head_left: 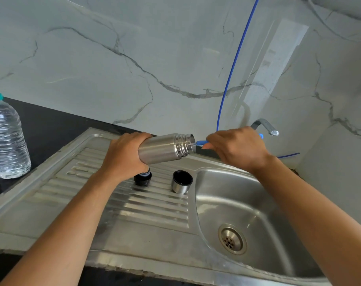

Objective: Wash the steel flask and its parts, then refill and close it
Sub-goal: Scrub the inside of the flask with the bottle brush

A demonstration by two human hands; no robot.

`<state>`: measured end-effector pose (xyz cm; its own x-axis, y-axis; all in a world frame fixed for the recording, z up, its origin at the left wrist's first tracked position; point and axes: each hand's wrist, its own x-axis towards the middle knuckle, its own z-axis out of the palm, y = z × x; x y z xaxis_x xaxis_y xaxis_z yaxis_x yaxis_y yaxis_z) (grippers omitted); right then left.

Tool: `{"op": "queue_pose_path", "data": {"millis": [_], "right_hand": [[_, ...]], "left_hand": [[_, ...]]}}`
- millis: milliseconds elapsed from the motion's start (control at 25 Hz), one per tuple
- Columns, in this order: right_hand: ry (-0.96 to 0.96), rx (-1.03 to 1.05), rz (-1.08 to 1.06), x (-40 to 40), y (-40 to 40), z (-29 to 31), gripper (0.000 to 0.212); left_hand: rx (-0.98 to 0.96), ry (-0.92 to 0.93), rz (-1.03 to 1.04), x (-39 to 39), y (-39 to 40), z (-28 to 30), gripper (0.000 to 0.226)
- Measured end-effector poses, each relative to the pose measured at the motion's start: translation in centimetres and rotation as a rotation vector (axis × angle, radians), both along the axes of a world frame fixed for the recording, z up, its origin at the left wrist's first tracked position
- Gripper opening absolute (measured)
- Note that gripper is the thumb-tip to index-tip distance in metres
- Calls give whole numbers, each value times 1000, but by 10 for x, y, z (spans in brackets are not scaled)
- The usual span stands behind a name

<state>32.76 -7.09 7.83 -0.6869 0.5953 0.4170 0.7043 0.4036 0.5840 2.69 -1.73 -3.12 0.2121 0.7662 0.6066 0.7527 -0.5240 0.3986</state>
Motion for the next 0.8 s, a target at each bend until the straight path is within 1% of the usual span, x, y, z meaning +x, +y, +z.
{"op": "queue_pose_path", "data": {"millis": [80,120,160,200,240,280,320,360,400,440,480,640,680,720,800], "right_hand": [[-37,152,159,9,-4,-5,40],[-51,173,198,13,-3,-7,38],[-51,167,207,13,-2,-7,37],[-16,135,174,10,-1,-8,38],[44,71,102,4,0,-11,41],[135,-66,28,-3,2,-13,44],[257,-276,-49,-9,5,-13,46],[403,-536,-126,-12,8,-12,46],[518,-735,-176,-12,7,-8,46],[569,-838,-196,-9,5,-2,46],[582,-861,-204,-4,2,5,46],[590,-913,-311,21,-9,27,49],[566,-871,-319,25,-10,24,50],[509,-743,-290,27,-9,19,51],[316,-290,-187,30,-6,8,50]], "left_hand": [[-170,-23,-130,-4,0,2,74],[-238,-29,-176,-6,1,3,71],[-267,-29,-193,-8,1,3,69],[-250,-10,-173,-9,1,3,69],[-182,33,-113,-8,0,2,69],[-84,89,-36,-7,0,0,71],[13,133,34,-6,1,-1,72],[92,158,85,-5,2,-1,72],[149,166,109,-3,3,-1,73],[185,169,117,-3,4,-2,73],[201,167,120,-3,5,-2,74],[201,131,200,-8,7,-2,76],[198,135,212,-7,7,-3,76],[188,140,214,-7,7,-5,76],[164,121,199,-5,8,-6,76]]}}
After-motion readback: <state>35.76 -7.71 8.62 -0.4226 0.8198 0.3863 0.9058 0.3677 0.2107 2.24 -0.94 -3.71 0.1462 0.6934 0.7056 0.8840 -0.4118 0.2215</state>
